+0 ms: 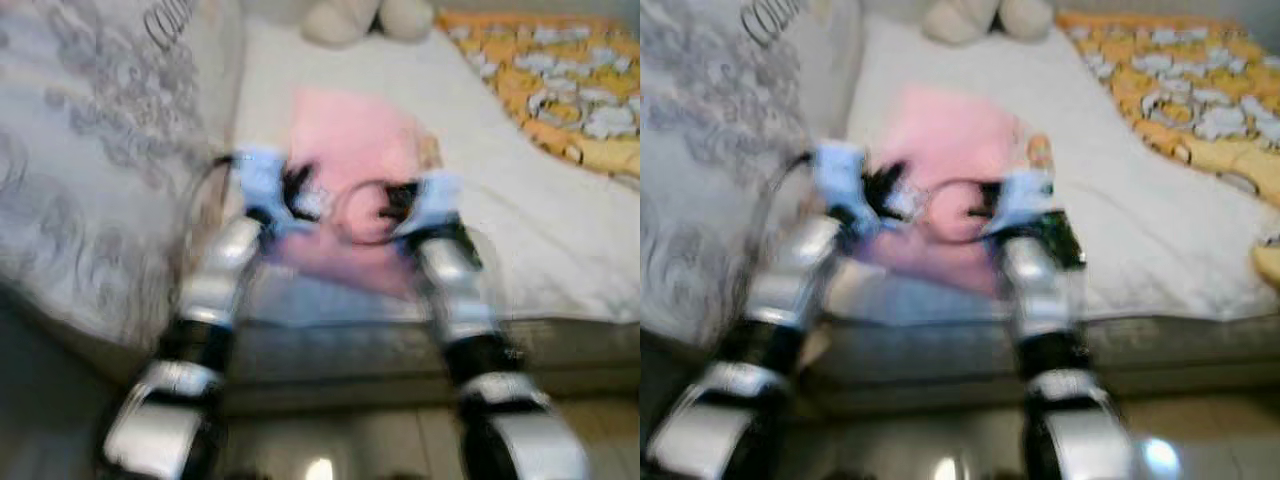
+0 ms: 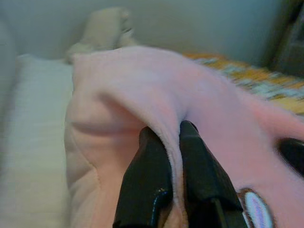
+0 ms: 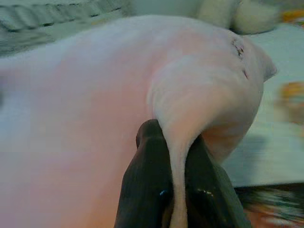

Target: Clean up the room

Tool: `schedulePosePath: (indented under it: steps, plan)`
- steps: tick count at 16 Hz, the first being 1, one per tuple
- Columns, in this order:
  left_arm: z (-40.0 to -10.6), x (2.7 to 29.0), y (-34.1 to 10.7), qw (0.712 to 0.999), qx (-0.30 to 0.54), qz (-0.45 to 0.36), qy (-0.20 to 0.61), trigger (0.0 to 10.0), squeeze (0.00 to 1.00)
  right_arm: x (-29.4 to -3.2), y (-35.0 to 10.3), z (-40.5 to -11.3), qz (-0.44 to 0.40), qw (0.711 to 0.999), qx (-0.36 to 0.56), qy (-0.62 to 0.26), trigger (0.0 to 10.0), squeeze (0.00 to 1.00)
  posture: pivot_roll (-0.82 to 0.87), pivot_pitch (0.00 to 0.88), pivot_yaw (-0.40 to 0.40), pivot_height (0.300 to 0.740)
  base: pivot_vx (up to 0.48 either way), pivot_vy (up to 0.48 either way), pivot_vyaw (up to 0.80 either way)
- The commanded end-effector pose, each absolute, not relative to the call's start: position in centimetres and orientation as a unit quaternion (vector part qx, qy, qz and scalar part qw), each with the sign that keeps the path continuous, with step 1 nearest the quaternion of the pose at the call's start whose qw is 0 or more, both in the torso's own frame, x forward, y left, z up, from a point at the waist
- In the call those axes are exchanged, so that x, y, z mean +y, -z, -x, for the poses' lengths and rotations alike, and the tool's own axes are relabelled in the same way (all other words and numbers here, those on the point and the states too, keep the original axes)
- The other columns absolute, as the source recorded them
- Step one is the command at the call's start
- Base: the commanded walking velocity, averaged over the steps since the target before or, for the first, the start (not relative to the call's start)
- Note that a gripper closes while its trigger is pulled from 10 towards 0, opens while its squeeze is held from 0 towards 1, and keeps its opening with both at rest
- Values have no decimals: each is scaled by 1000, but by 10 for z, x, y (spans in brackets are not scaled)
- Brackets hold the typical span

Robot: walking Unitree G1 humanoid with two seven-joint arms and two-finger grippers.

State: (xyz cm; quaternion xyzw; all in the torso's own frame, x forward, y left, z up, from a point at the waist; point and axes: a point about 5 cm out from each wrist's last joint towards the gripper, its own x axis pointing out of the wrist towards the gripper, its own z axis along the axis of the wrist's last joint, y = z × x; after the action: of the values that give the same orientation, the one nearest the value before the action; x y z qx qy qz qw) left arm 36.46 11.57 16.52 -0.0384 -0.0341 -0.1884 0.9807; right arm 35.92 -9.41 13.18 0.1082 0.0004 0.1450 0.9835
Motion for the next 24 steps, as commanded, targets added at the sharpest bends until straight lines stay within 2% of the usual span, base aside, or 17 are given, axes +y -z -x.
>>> schedulePosePath:
  steps: [1,5,10,11,15,17,19,21,24]
  plan:
    - [-367,107,-180,978,-64,38,194,0,0,-110,-140,-364,-96,988,-19,-123,10000,0,-95,0,14,740,480,0,0]
    - [-369,104,-180,980,-61,34,188,0,0,-113,-141,-368,-88,989,-16,-121,10000,0,-78,0,10,740,480,0,0]
    - [-380,104,-174,987,-23,38,153,0,0,-123,-145,-380,-38,988,15,-147,10000,0,-69,0,-6,740,384,0,0]
    - [-385,105,-175,988,-14,38,147,10000,0,-128,-146,-384,-32,989,23,-145,10000,0,-62,0,-14,740,0,0,0]
    - [-399,116,-175,995,12,25,96,10000,0,-155,-152,-394,13,993,27,-116,10000,0,-51,0,-16,740,0,0,0]
    - [-401,121,-171,998,19,11,66,10000,0,-159,-156,-397,31,992,33,-122,10000,0,-52,35,-26,740,0,0,0]
    - [-403,129,-171,999,18,3,37,10000,0,-156,-155,-398,35,990,46,-127,10000,0,-50,44,-35,740,0,0,0]
    - [-403,162,-172,998,1,-16,-58,10000,0,-138,-155,-400,55,982,60,-168,10000,0,-30,46,-70,740,0,0,0]
    - [-392,175,-149,993,17,-31,-115,10000,0,-125,-148,-397,102,971,79,-202,10000,0,0,42,-92,740,0,0,0]
